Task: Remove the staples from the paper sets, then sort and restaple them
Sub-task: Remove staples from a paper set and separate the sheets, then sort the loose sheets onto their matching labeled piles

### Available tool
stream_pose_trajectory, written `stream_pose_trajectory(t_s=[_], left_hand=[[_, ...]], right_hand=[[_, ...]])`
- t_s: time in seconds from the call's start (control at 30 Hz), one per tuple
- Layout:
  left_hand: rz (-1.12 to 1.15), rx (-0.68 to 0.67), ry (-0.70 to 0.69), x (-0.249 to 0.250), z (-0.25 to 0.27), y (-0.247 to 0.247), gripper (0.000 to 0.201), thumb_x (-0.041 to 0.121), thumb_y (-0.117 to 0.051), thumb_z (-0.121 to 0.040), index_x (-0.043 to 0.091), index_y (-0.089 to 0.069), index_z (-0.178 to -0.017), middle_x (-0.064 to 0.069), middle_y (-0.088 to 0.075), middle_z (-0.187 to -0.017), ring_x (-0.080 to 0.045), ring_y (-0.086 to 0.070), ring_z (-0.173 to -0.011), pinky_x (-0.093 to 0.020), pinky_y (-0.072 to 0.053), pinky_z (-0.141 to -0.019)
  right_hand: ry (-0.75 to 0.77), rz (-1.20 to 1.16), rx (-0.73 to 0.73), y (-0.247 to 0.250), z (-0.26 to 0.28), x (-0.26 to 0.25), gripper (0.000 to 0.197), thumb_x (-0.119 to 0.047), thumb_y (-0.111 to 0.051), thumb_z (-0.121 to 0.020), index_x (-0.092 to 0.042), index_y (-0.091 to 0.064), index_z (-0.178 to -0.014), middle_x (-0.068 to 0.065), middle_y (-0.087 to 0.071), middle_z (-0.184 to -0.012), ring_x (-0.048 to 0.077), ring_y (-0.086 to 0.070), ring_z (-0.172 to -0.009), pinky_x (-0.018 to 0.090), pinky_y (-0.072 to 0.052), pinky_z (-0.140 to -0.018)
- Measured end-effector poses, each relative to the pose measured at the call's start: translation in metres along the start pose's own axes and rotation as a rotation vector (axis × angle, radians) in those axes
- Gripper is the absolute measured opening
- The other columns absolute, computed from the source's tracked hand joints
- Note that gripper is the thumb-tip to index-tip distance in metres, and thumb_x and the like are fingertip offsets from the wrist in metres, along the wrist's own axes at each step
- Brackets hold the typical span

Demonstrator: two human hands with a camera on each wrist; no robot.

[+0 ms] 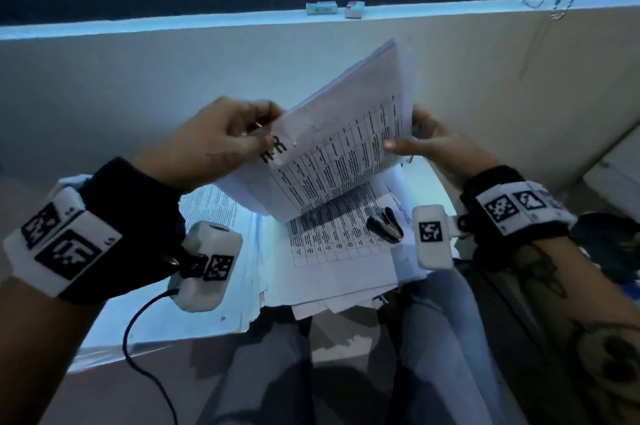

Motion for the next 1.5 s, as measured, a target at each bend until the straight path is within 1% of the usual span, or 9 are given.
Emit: stream_pose_trajectory(t_s=[0.1,0.27,0.4,0.5,0.6,0.73,0.93,1.13,1.5], left_hand=[[-0.008,-0.107,-0.033,0.012,0.001,0.004,0.019,0.015,-0.051,-0.076,0.025,-0.066,-0.080,0.013,-0.069,-0.077,0.003,-0.057,-0.071,-0.011,-0.045,-0.072],[-0.138,0.032,-0.071,0.028,-0.005,0.032,0.040,-0.016,-0.049,-0.082,0.019,-0.064,-0.091,0.007,-0.068,-0.078,0.014,-0.056,-0.062,0.000,-0.040,-0.057],[-0.030,0.381,-0.070,0.009,0.007,0.078,0.052,0.015,-0.079,-0.069,0.023,-0.056,-0.114,-0.001,-0.063,-0.107,0.005,-0.059,-0.090,-0.007,-0.044,-0.070],[0.228,0.468,0.000,-0.020,0.014,0.086,0.084,0.035,-0.083,-0.055,0.013,-0.042,-0.126,0.006,-0.061,-0.098,-0.001,-0.059,-0.091,-0.012,-0.047,-0.077],[0.299,0.493,-0.046,-0.019,0.015,0.079,0.035,0.018,-0.073,-0.075,0.017,-0.048,-0.100,0.020,-0.064,-0.069,0.012,-0.058,-0.069,-0.006,-0.045,-0.067],[0.309,0.497,-0.124,-0.003,0.021,0.093,0.025,0.011,-0.060,-0.082,0.024,-0.050,-0.101,0.020,-0.071,-0.087,0.003,-0.066,-0.084,-0.016,-0.052,-0.067],[0.411,0.446,0.263,-0.096,0.027,0.102,0.025,-0.009,-0.048,-0.088,0.005,-0.053,-0.108,0.008,-0.072,-0.074,0.000,-0.067,-0.067,-0.014,-0.054,-0.062],[-0.077,0.380,0.787,-0.225,0.064,0.102,0.051,0.002,-0.068,-0.080,-0.006,-0.042,-0.123,-0.018,-0.055,-0.118,-0.033,-0.055,-0.102,-0.037,-0.045,-0.083],[-0.417,0.458,0.992,-0.252,0.064,0.106,0.071,0.002,-0.068,-0.080,-0.001,-0.026,-0.137,-0.027,-0.036,-0.137,-0.042,-0.038,-0.125,-0.048,-0.036,-0.097]], right_hand=[[0.047,-0.069,-0.126,-0.006,-0.012,-0.016,0.041,-0.028,-0.085,-0.049,-0.017,-0.075,-0.087,0.002,-0.074,-0.095,0.018,-0.069,-0.091,0.025,-0.054,-0.078],[0.080,-0.014,-0.146,-0.019,-0.018,-0.033,0.018,-0.012,-0.073,-0.059,-0.009,-0.075,-0.077,0.002,-0.075,-0.085,0.019,-0.070,-0.086,0.028,-0.056,-0.077],[0.202,-0.144,0.044,-0.004,-0.018,-0.064,0.037,-0.019,-0.077,-0.054,-0.006,-0.070,-0.087,0.003,-0.074,-0.088,0.022,-0.069,-0.087,0.033,-0.056,-0.077],[0.309,-0.217,0.091,-0.001,-0.013,-0.097,0.030,-0.006,-0.070,-0.067,-0.003,-0.064,-0.097,0.001,-0.074,-0.089,0.019,-0.069,-0.088,0.031,-0.054,-0.078],[0.374,-0.301,0.073,-0.012,-0.011,-0.123,0.030,-0.006,-0.069,-0.070,-0.005,-0.061,-0.099,0.000,-0.074,-0.091,0.020,-0.068,-0.091,0.032,-0.054,-0.079],[0.326,-0.410,0.056,-0.033,-0.024,-0.130,0.028,0.003,-0.063,-0.077,-0.003,-0.059,-0.104,0.010,-0.070,-0.098,0.026,-0.066,-0.095,0.038,-0.054,-0.083],[-0.009,-0.145,0.179,-0.054,-0.044,-0.063,0.021,-0.023,-0.064,-0.086,-0.017,-0.050,-0.101,-0.004,-0.065,-0.087,0.009,-0.064,-0.079,0.024,-0.047,-0.061],[-0.383,1.050,-0.147,-0.043,0.007,0.060,0.077,-0.052,-0.060,-0.083,-0.005,-0.035,-0.138,0.019,-0.045,-0.130,0.032,-0.047,-0.118,0.037,-0.040,-0.095],[-0.328,0.954,0.010,-0.042,0.036,0.101,0.035,-0.024,-0.054,-0.091,-0.015,-0.047,-0.124,0.013,-0.042,-0.113,0.032,-0.051,-0.096,0.034,-0.042,-0.081]])
Point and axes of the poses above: each hand's wrist, its own z-axis away from the middle knuckle, its own y-axis out of the back of the hand, x = y × z, the point moved 8 cm from there along -z, towards the middle knuckle
